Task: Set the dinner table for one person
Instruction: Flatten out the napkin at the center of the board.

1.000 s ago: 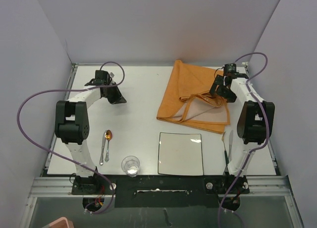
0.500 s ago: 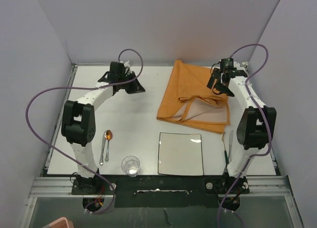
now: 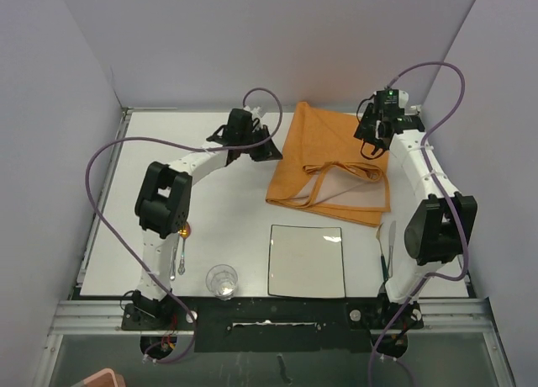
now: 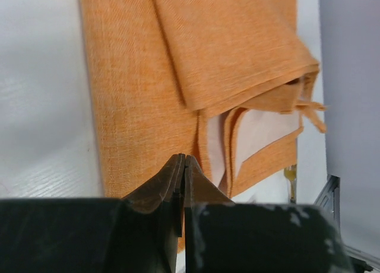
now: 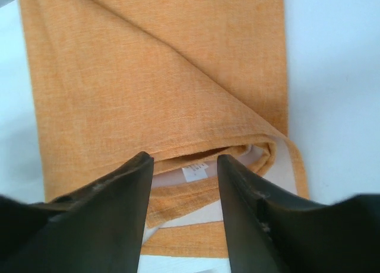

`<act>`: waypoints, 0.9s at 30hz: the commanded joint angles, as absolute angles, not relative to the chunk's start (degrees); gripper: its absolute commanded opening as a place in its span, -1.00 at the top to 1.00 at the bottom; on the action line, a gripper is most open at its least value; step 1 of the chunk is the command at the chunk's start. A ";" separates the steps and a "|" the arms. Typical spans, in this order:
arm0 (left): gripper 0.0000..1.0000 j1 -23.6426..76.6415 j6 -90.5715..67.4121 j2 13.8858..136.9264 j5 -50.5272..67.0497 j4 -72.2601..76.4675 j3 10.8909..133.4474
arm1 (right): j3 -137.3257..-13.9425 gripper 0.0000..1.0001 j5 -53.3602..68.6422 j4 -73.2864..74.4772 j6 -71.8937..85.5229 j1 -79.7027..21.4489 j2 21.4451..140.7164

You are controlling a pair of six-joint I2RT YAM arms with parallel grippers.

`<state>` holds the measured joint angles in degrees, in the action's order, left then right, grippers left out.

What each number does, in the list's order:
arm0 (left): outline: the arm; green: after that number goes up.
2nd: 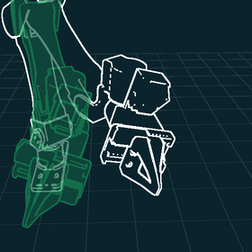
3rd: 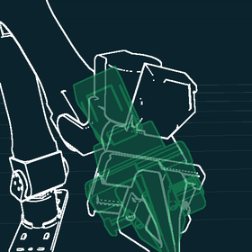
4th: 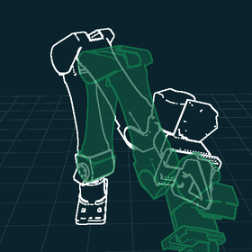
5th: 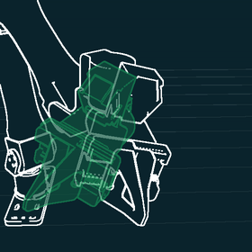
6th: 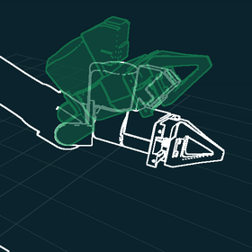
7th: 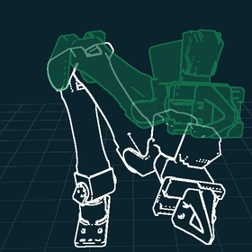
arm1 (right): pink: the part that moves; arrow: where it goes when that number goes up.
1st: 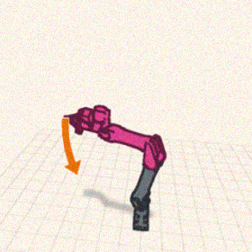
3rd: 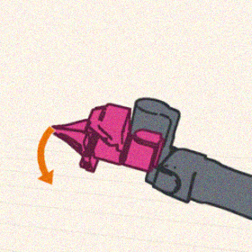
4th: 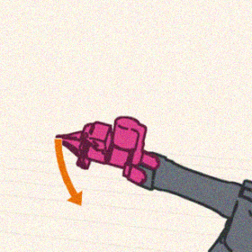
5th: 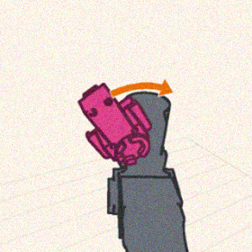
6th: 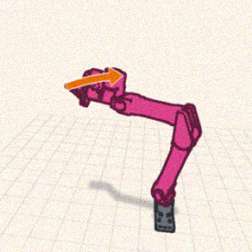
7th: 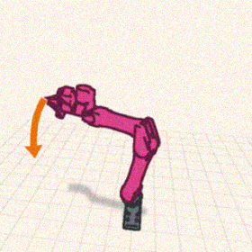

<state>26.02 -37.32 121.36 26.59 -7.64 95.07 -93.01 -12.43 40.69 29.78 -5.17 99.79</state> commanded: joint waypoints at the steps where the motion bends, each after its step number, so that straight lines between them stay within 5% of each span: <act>1: 1.00 28.44 -38.63 126.34 24.64 -6.96 94.91 | -90.64 0.47 -8.33 32.06 29.82 -7.02 93.16; 4: 1.00 30.09 -39.68 127.98 24.47 -6.26 94.11 | -90.16 0.99 -7.32 30.06 29.97 -7.36 91.48; 8: 1.00 31.81 -40.03 129.76 23.90 -7.30 93.66 | -91.95 0.99 -6.76 31.02 29.82 -7.54 91.42; 22: 1.00 28.91 -35.28 125.56 11.82 -22.54 85.48 | -101.25 0.67 4.97 36.38 26.07 -10.47 102.80; 27: 1.00 28.05 -33.21 122.93 8.79 -24.53 83.63 | -112.81 0.21 7.84 45.47 21.89 -14.65 113.58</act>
<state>30.04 -38.24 125.12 18.41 -14.28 86.80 -105.60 3.31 38.24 26.11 -11.18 108.09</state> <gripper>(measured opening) 0.007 0.291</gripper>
